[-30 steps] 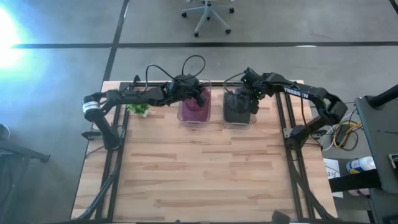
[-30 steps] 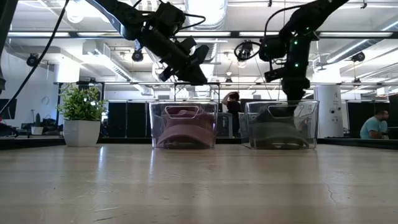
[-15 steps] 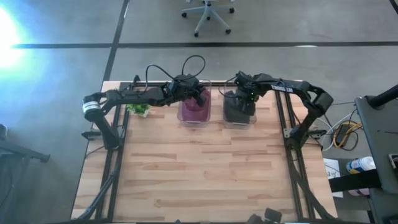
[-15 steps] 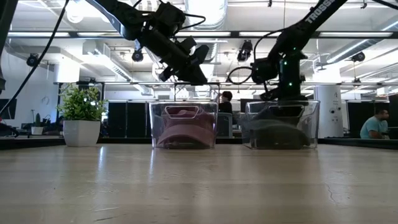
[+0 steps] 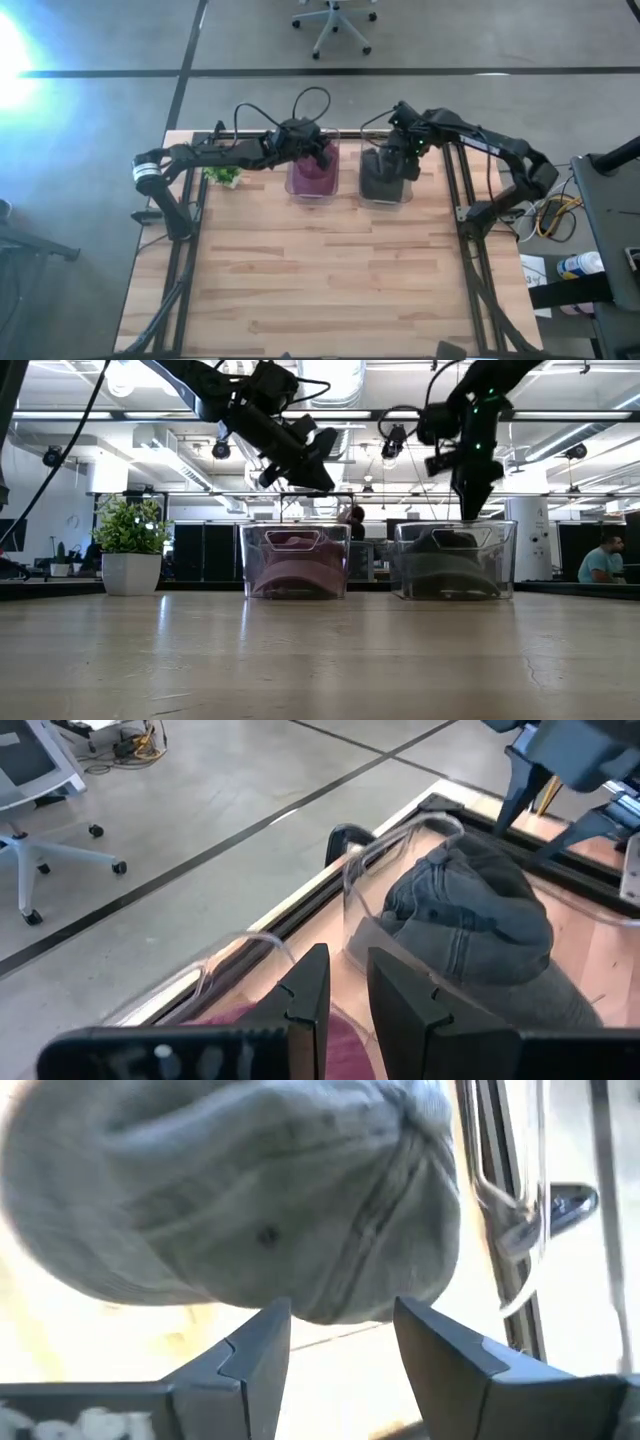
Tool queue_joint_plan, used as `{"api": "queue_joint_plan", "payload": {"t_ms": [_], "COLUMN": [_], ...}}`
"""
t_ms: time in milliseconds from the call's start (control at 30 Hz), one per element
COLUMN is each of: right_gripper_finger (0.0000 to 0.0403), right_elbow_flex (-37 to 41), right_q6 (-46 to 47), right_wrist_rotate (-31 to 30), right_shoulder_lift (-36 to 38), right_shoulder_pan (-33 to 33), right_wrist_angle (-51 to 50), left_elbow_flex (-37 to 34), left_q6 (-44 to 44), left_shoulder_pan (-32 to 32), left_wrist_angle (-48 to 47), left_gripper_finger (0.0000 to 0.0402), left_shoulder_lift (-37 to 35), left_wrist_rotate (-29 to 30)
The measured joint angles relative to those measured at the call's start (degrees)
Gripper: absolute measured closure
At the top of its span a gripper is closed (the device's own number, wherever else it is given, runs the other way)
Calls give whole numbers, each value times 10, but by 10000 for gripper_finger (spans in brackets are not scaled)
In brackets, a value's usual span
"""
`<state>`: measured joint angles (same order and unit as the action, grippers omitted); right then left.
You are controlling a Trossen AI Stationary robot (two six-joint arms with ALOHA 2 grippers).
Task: Pick & Place hat
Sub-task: Put the black cap into the right transparent bin
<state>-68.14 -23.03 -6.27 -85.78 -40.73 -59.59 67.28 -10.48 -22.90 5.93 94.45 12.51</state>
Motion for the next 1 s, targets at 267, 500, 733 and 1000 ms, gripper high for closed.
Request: {"api": "queue_joint_plan", "payload": {"t_ms": [267,500,733,1000], "right_gripper_finger": [225,225,225,225], "right_elbow_flex": [3,34,57,57], "right_q6": [19,23,25,26], "right_wrist_rotate": [91,110,122,160], "right_shoulder_lift": [31,-4,-60,-77], "right_shoulder_pan": [16,62,82,89], "right_wrist_angle": [6,77,145,132], "left_elbow_flex": [25,29,29,29], "left_q6": [0,-8,-15,-16], "left_shoulder_pan": [0,15,43,59], "left_wrist_angle": [-31,-50,-71,-75], "left_gripper_finger": [337,337,337,337], "left_shoulder_lift": [0,-1,-1,-1], "left_wrist_rotate": [0,0,2,6]}}
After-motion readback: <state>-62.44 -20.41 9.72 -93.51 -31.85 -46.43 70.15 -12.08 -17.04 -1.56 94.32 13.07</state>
